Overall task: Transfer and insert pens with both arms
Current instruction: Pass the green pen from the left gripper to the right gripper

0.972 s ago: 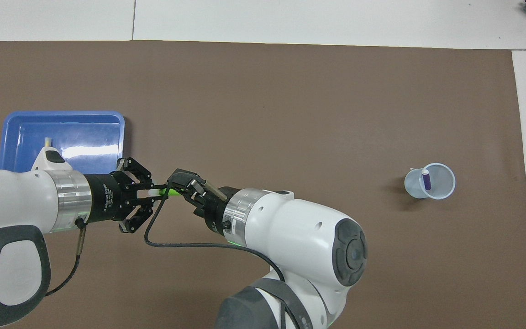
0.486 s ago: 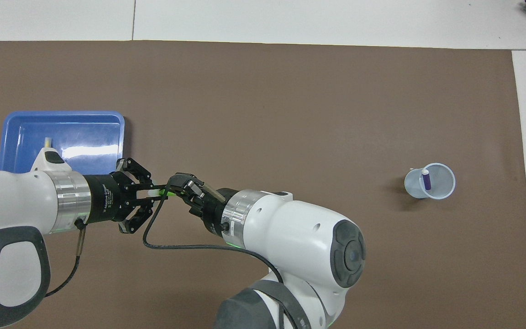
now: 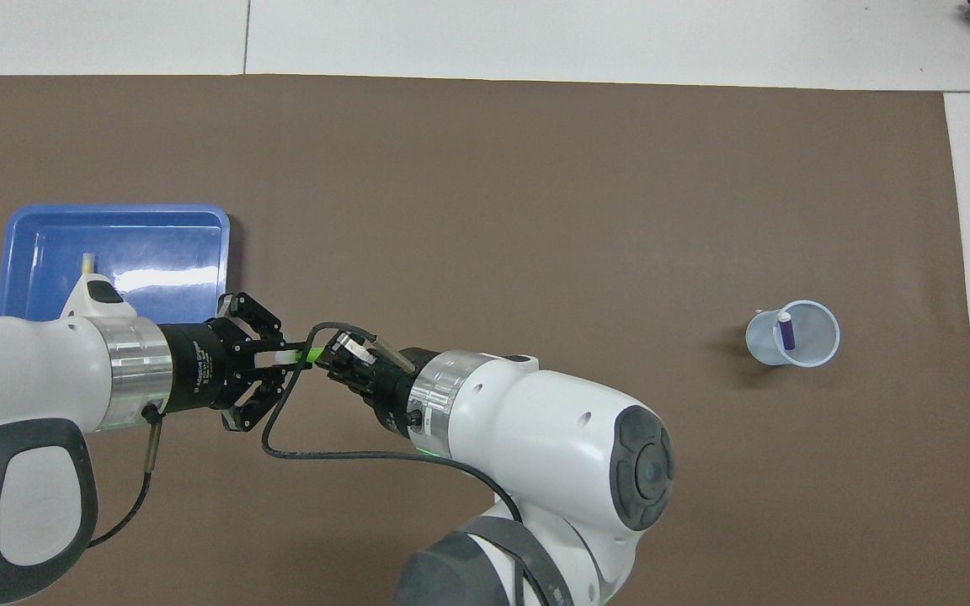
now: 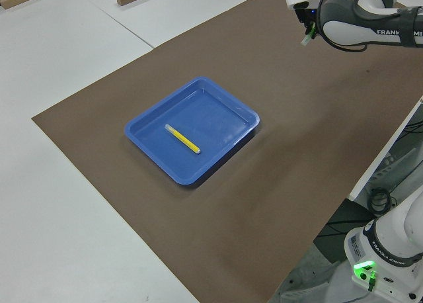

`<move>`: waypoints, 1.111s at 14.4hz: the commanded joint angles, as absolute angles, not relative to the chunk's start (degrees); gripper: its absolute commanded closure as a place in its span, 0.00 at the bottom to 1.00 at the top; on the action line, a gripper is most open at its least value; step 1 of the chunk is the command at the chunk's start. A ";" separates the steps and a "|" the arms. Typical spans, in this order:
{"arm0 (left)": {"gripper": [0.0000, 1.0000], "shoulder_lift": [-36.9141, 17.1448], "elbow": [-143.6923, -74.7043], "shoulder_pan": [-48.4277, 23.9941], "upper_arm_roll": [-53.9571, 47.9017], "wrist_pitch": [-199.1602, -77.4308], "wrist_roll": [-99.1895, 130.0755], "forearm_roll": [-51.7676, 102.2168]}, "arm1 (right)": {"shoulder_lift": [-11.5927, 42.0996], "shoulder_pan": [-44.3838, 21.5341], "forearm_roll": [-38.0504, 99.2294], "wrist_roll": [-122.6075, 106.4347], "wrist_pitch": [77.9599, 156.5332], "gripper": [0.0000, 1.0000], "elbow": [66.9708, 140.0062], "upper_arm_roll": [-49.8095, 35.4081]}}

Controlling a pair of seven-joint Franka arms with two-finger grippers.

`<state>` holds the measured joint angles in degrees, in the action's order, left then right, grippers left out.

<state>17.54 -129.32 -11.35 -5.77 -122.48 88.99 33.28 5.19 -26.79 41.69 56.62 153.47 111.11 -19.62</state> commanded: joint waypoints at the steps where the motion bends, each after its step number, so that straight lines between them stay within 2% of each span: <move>1: 1.00 19.95 -131.13 -12.13 -5.10 -123.22 89.74 34.28 | 4.92 -26.37 43.51 56.69 154.25 1.00 111.88 -19.60; 15: 1.00 20.21 -131.13 -12.13 -5.10 -123.14 89.74 34.19 | 4.92 -26.10 43.77 56.43 153.98 0.99 111.88 -19.60; 16: 1.00 20.21 -131.05 -12.13 -5.10 -122.96 89.48 34.19 | 4.92 -26.10 43.77 56.43 153.98 0.48 111.88 -19.60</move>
<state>17.60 -129.33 -11.44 -5.76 -122.80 89.00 33.28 5.18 -26.70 42.23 56.64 153.48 111.08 -19.61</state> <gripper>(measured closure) 0.833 0.833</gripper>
